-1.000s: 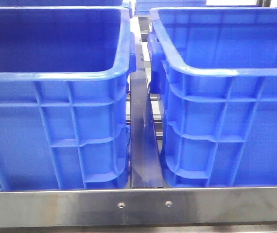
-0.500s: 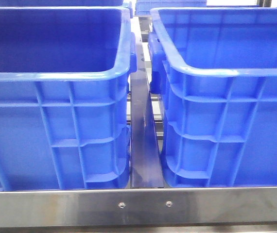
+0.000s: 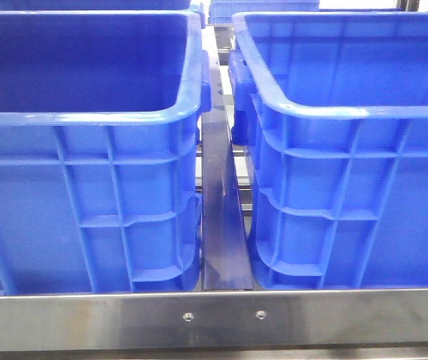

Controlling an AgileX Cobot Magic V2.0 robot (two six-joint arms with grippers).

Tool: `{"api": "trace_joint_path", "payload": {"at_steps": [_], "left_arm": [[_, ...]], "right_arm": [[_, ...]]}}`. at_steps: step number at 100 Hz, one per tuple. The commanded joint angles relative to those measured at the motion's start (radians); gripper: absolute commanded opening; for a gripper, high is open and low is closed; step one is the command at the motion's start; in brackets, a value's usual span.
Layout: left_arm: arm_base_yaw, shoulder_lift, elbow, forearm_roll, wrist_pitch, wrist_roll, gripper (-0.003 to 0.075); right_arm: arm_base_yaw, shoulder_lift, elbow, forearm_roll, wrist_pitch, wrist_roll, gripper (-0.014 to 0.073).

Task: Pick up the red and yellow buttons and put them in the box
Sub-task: 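Grasp the yellow-capped button with the left gripper and lift it, then pass the yellow button from the left gripper to the right gripper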

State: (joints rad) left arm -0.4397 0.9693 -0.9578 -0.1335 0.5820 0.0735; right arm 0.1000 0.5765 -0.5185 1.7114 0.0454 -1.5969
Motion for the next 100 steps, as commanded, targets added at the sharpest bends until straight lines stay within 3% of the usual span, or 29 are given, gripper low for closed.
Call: {"api": "trace_joint_path", "payload": {"at_steps": [1, 27, 49, 58, 73, 80, 100], "left_arm": [[-0.091, -0.033, -0.025, -0.023, -0.066, -0.01, -0.0019], [-0.339, -0.017, -0.025, -0.023, -0.073, -0.01, -0.0019], [-0.384, 0.007, -0.025, -0.023, -0.083, -0.01, -0.0019], [-0.384, 0.009, -0.025, -0.023, -0.083, -0.01, -0.0019], [-0.384, 0.009, -0.025, -0.023, -0.083, -0.01, -0.0019], [-0.384, 0.009, -0.025, -0.023, -0.083, -0.01, -0.0019], [-0.384, 0.009, -0.025, -0.023, -0.083, -0.01, -0.0019]], "right_arm": [[-0.005, -0.001, -0.024, 0.0, 0.021, -0.008, -0.0067], [-0.005, -0.001, -0.024, 0.0, 0.021, -0.008, -0.0067], [-0.005, -0.001, -0.024, 0.0, 0.06, -0.008, -0.0045], [-0.005, -0.001, -0.024, 0.0, 0.146, -0.007, 0.0078], [-0.005, -0.001, -0.024, 0.055, 0.243, -0.001, 0.0448], [-0.005, -0.001, -0.024, 0.093, 0.276, -0.001, 0.0559], [-0.005, 0.027, -0.024, 0.177, 0.431, 0.117, 0.058]]}}
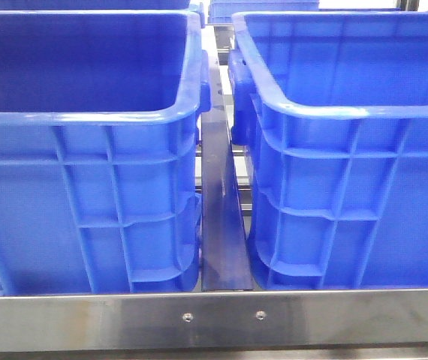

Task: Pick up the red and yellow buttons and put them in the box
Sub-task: 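Pass the yellow button from the left gripper to the right gripper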

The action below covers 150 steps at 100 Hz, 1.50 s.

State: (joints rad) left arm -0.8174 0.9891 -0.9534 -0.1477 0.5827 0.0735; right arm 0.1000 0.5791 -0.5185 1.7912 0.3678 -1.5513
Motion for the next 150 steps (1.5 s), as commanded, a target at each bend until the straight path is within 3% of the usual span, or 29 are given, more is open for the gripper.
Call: {"api": "trace_joint_path", "payload": {"at_steps": [1, 28, 48, 85, 121, 131, 150], "left_arm": [[-0.006, -0.011, -0.03, -0.009, -0.084, -0.01, -0.0019], [-0.006, -0.011, -0.03, -0.009, -0.084, -0.01, -0.0019], [-0.006, -0.011, -0.03, -0.009, -0.084, -0.01, -0.0019], [-0.006, -0.011, -0.03, -0.009, -0.084, -0.01, -0.0019], [-0.006, -0.011, -0.03, -0.009, -0.084, -0.01, -0.0019], [-0.006, -0.011, -0.03, -0.009, -0.084, -0.01, -0.0019], [-0.006, -0.011, -0.03, -0.009, -0.084, -0.01, -0.0018]], "right_arm": [[-0.005, 0.027, -0.024, 0.097, 0.123, 0.079, 0.058], [-0.005, 0.269, -0.055, 0.097, 0.471, 0.366, 0.058], [0.014, 0.475, -0.14, 0.097, 0.667, 0.412, 0.058], [0.254, 0.672, -0.306, 0.097, 0.588, 0.412, 0.058], [0.372, 0.761, -0.423, 0.101, 0.58, 0.412, 0.0578], [0.376, 0.769, -0.424, 0.103, 0.579, 0.412, 0.0504], [0.376, 0.769, -0.424, 0.103, 0.576, 0.412, 0.0209]]}}
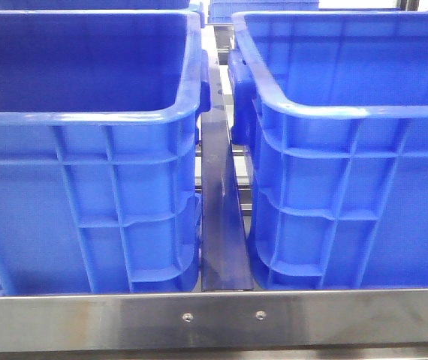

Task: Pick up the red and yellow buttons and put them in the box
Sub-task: 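Pass the yellow button from the left gripper to the right gripper, then lower the yellow button into the right-arm bin and open the right gripper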

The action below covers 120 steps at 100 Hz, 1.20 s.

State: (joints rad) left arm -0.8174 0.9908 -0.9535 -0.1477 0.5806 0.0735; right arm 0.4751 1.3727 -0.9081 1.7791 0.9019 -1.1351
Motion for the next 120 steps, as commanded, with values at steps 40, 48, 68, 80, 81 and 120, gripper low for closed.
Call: {"api": "trace_joint_path", "payload": {"at_steps": [40, 48, 68, 80, 81, 120], "left_arm": [[-0.006, -0.016, -0.03, -0.009, -0.082, -0.01, 0.0552], [-0.006, -0.016, -0.03, -0.009, -0.082, -0.01, 0.0576], [0.028, -0.047, -0.023, 0.022, -0.082, -0.05, 0.0566], [0.098, -0.09, 0.0, 0.09, -0.085, -0.118, 0.0566], [0.108, -0.097, 0.003, 0.094, -0.085, -0.121, 0.0566], [0.501, -0.353, 0.112, 0.198, -0.048, -0.221, 0.0566]], "right_arm": [[-0.003, -0.024, -0.034, 0.115, 0.036, -0.047, 0.014], [-0.009, -0.027, -0.034, 0.115, 0.023, -0.069, 0.014], [-0.061, -0.043, -0.034, 0.115, 0.0, -0.118, 0.014], [-0.117, -0.062, -0.034, 0.115, -0.002, -0.136, 0.014], [-0.121, -0.064, -0.034, 0.115, -0.002, -0.137, 0.014], [-0.317, -0.13, -0.034, 0.036, -0.036, -0.208, 0.014]]}}
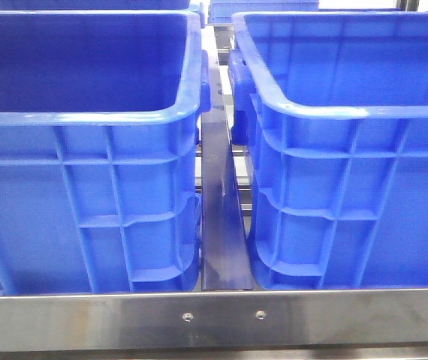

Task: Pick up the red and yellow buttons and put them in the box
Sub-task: 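Lower the yellow button into the right-arm bin and open the right gripper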

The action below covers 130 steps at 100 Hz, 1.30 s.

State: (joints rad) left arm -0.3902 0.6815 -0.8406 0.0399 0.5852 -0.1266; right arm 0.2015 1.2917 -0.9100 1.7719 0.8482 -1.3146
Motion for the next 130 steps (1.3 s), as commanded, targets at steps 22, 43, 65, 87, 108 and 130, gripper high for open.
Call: {"api": "trace_joint_path", "payload": {"at_steps": [22, 43, 65, 87, 108, 130], "left_arm": [[0.27, -0.159, 0.067, 0.01, -0.015, -0.021, 0.0566], [0.34, -0.223, 0.085, 0.01, -0.01, -0.021, 0.0384], [0.339, -0.243, 0.085, 0.01, -0.011, -0.021, -0.0018], [0.339, -0.243, 0.085, 0.01, -0.011, -0.021, -0.0019], [0.339, -0.243, 0.085, 0.003, -0.011, -0.021, -0.0019], [0.339, -0.243, 0.085, 0.003, -0.011, -0.021, -0.0019]], "right_arm": [[-0.157, -0.085, -0.032, -0.052, -0.055, -0.03, 0.014], [-0.251, -0.104, -0.032, -0.161, -0.23, -0.072, 0.014], [-0.262, -0.092, -0.031, -0.166, -0.55, -0.208, 0.014], [-0.262, 0.022, -0.031, -0.092, -0.674, -0.307, 0.014], [-0.262, 0.168, -0.056, 0.038, -0.656, -0.455, 0.014], [-0.262, 0.29, -0.131, 0.136, -0.63, -0.57, 0.014]]}}
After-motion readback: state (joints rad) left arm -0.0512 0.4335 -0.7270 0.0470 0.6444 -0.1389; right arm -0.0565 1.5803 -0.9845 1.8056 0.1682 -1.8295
